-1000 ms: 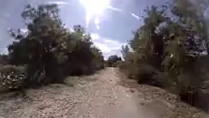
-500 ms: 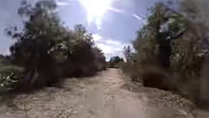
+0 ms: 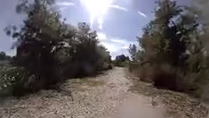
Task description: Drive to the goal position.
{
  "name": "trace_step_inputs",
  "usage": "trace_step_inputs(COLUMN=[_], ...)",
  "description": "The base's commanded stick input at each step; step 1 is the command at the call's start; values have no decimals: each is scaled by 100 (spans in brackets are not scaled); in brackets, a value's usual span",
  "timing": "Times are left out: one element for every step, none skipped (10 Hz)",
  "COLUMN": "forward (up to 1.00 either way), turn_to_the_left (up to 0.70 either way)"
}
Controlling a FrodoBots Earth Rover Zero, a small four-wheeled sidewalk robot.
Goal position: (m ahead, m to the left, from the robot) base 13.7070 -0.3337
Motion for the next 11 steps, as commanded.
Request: trace_step_inputs(forward=[70, 70, 70, 70, 70, 70, 70, 70, 70, 70, 70], turn_to_the_left=[0, 0, 0, -5, -16, -27, -27, -27, -27, -10, 0])
